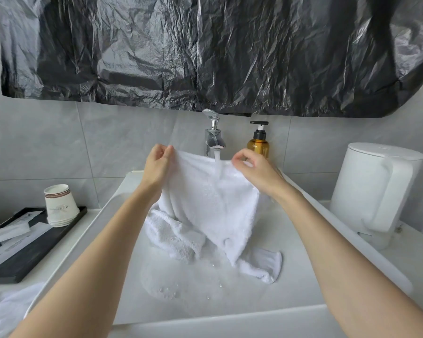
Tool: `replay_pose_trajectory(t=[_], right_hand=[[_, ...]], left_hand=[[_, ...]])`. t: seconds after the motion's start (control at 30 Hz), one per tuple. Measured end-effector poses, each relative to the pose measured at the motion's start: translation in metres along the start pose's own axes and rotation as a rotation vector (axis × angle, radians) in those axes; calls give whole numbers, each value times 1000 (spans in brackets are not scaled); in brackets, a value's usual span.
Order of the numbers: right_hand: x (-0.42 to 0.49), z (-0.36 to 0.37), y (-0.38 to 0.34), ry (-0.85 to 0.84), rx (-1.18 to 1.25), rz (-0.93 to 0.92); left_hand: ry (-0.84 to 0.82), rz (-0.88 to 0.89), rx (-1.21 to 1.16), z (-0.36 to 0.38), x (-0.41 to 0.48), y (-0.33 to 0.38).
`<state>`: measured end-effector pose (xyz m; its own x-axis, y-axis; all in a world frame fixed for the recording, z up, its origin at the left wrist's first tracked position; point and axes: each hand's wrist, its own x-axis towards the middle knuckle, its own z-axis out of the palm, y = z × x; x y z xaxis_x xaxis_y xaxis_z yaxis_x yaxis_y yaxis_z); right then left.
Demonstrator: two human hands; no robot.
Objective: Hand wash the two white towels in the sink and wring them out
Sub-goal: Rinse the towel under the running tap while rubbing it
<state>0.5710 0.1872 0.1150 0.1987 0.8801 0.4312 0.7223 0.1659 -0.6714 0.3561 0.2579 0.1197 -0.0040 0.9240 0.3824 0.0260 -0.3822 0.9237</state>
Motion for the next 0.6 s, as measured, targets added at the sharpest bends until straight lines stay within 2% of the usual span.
replay_pose_trajectory(t=[0.07,0.13,0.27,0.47,0.6], right_hand=[[-4,-2,7,-85,-76,5],[-1,0,8,-90,-100,-26],[0,7,-9,-121,214,-71],[-1,31,-17,-170,335,-89],[3,34,-18,-111,443,-42]], left_hand=[[-18,21,18,4,-2,-2],[12,28,30,4,1,-3],[165,14,72,-4,8,-12],[299,-16,-41,-9,10,-11],[270,-11,-71,-12,14,-14]])
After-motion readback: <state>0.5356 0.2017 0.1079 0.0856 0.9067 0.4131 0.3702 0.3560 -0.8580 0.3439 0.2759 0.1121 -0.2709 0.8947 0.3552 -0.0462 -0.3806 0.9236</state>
